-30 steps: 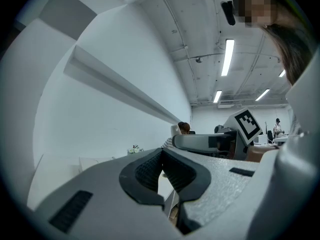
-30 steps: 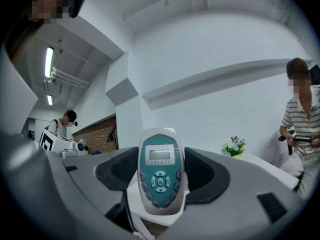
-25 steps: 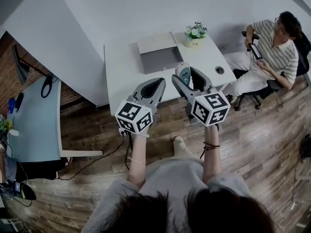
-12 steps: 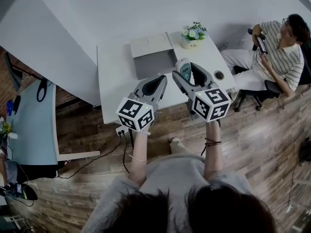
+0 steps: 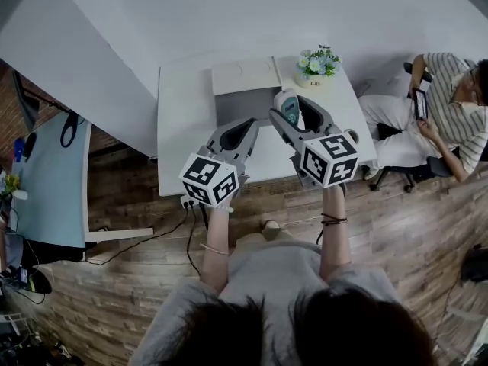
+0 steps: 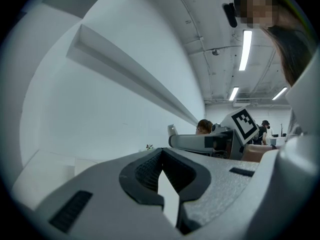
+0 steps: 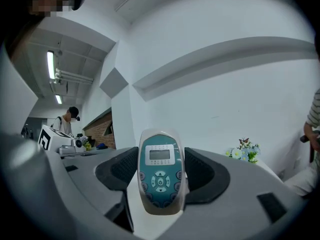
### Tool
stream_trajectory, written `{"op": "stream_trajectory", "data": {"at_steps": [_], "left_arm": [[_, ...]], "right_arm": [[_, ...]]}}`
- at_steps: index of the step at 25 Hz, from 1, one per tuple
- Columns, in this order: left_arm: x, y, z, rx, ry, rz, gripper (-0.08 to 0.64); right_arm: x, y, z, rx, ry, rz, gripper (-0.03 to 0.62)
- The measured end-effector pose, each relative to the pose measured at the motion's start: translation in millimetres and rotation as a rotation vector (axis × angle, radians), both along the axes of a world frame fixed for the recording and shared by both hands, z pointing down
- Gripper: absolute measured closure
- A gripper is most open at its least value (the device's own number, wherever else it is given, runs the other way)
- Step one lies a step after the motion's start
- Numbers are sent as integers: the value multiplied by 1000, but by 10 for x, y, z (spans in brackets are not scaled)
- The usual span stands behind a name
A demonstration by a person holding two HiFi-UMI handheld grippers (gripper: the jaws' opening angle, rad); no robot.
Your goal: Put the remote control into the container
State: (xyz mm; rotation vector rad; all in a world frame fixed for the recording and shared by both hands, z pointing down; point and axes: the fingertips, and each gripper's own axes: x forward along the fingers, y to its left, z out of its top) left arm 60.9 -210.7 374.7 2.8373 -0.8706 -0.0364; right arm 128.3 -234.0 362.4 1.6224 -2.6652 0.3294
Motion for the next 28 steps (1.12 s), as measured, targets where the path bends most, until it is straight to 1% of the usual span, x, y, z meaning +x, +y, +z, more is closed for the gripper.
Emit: {"op": "stream_trajectory", "data": {"at_steps": [5, 12, 17, 21, 28], "left_arm": [[-24, -154, 77, -18, -14, -41, 557], [-138, -367, 223, -51, -34, -73, 557], [-184, -646, 330, -76, -41, -82, 557], [-156, -866, 415, -105, -46, -71, 557], [-225, -1142, 670, -173, -60, -76, 557]], "right_arm": [[-38, -191, 86, -20, 5, -50, 308], [-140, -450, 259, -60, 19, -83, 308], [-200, -710, 382, -92, 51, -107, 308], [-219, -942, 522, -124, 76, -122, 308], [-293, -1264, 777, -177, 114, -156, 308]]}}
